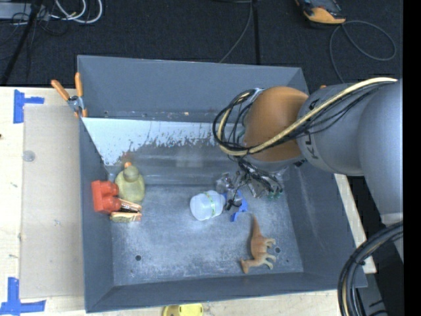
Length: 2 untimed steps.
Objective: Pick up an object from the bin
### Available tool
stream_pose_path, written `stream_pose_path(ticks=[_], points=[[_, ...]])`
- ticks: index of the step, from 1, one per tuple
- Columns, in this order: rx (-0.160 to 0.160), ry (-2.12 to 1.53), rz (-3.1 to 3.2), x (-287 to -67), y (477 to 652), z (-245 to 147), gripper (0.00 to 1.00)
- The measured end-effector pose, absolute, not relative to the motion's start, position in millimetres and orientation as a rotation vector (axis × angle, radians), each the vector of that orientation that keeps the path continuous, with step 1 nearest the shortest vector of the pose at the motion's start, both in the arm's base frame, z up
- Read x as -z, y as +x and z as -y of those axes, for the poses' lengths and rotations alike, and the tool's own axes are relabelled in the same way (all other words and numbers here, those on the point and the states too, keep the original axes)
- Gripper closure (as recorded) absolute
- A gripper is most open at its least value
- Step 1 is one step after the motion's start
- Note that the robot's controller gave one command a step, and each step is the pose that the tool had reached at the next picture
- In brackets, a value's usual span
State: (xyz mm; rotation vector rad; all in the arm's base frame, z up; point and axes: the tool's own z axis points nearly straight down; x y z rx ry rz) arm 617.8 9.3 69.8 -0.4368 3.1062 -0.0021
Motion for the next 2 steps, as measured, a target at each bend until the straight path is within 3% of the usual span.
stream_pose_path(ticks=[1,2], points=[[0.001,-0.434,-3.108,-83,616.0,-10,1.0],[0.001,-0.508,-3.094,-216,617.3,-7,1.0]])
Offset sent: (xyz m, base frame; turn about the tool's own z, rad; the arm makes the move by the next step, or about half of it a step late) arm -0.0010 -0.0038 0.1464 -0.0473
